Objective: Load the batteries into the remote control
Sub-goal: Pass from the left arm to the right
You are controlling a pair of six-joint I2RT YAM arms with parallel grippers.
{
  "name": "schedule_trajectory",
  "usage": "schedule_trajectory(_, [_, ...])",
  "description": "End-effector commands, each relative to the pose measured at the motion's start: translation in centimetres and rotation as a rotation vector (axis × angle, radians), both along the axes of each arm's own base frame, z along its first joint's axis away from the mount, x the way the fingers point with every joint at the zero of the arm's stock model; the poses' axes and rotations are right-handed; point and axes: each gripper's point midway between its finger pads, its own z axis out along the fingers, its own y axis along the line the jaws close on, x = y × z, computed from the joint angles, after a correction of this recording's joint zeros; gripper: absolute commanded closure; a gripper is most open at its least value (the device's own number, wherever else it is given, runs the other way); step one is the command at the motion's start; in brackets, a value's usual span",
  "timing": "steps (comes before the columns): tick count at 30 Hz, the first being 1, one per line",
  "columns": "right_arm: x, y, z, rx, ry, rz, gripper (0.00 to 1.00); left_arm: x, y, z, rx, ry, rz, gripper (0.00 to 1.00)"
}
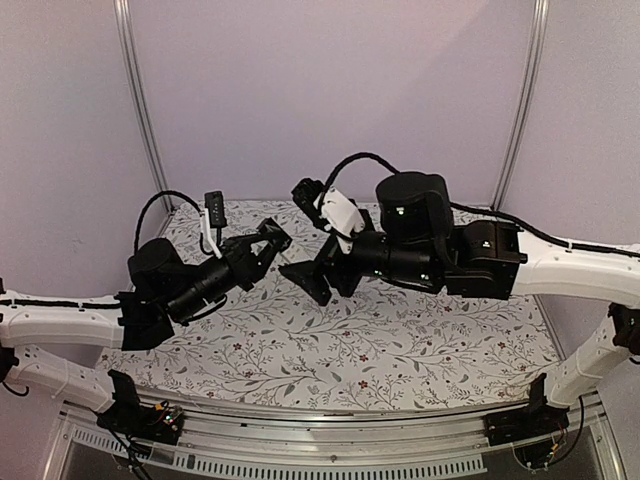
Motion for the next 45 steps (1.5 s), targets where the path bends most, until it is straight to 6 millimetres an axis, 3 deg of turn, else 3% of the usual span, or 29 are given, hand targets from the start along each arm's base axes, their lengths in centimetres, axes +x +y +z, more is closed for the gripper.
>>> schedule_trajectory(1, [3.8,1.1,-1.9,-0.117,-0.100,-0.179,0.01,0.5,0.7,0.2,-0.028,0.024,0.027,1.00])
schedule_trajectory(5, [5.4,2.0,-3.7,-0.190,-0.133,-0.245,0.01,0.6,1.1,0.1,-0.031,0.031,0.040,1.00])
schedule_trajectory(10, [6.1,2.7,-5.2,-0.232,-0.143,-0.258,0.07,0.8,1.1,-0.3,-0.037,0.054,0.040,1.00])
schedule_trajectory(14, [6.8,2.3,-7.1,-0.271,-0.121,-0.303,0.11,1.1,1.4,-1.0,-0.052,0.093,0.043,1.00])
schedule_trajectory(16, [7.0,2.0,-7.7,-0.263,-0.087,-0.303,0.21,1.3,1.6,-1.4,-0.065,0.115,0.043,1.00])
schedule_trajectory(20, [7.1,1.7,-8.0,-0.246,-0.054,-0.301,0.52,1.3,1.5,-1.8,-0.074,0.134,0.026,1.00])
schedule_trajectory(22, [7.2,1.8,-7.9,-0.243,-0.053,-0.292,0.57,1.4,1.3,-2.0,-0.079,0.148,0.014,1.00])
schedule_trajectory(28, [7.8,2.0,-9.5,-0.280,-0.038,-0.287,0.50,2.0,1.0,-3.4,-0.097,0.197,-0.003,1.00])
schedule_trajectory(35, [8.2,1.6,-11.6,-0.307,0.020,-0.274,0.87,2.5,1.0,-4.8,-0.095,0.240,-0.010,1.00])
schedule_trajectory(37, [8.2,1.5,-12.2,-0.317,0.037,-0.270,0.96,2.8,1.1,-5.9,-0.080,0.256,-0.002,1.00])
schedule_trajectory(40, [7.9,1.1,-13.5,-0.332,0.103,-0.241,0.99,3.8,1.5,-9.0,-0.072,0.352,0.022,1.00])
schedule_trajectory(45, [6.9,0.0,-17.8,-0.410,0.242,-0.221,1.00,4.0,1.3,-13.5,-0.052,0.473,0.007,1.00])
